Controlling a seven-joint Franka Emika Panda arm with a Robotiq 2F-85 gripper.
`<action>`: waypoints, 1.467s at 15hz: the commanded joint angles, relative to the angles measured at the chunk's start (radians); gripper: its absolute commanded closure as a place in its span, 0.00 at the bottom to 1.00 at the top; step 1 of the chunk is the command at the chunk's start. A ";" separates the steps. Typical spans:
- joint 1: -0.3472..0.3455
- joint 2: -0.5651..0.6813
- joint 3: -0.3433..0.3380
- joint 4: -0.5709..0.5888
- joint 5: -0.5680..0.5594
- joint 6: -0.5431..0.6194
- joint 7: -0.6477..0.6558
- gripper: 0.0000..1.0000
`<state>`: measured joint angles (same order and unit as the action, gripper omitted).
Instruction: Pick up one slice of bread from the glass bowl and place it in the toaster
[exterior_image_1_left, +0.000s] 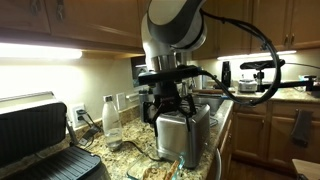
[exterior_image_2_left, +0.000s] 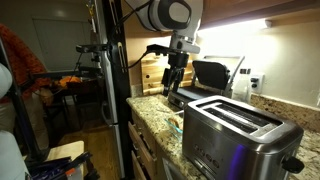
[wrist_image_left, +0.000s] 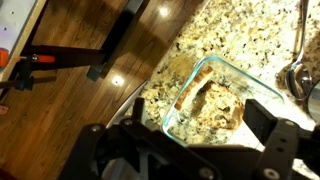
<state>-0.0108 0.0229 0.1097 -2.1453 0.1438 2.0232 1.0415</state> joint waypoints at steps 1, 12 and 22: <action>0.029 0.020 -0.021 -0.003 0.045 0.025 0.023 0.00; 0.040 0.077 -0.028 -0.015 0.099 0.056 0.019 0.00; 0.044 0.146 -0.044 -0.017 0.123 0.110 -0.003 0.00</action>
<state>0.0124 0.1589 0.0885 -2.1465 0.2360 2.0959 1.0415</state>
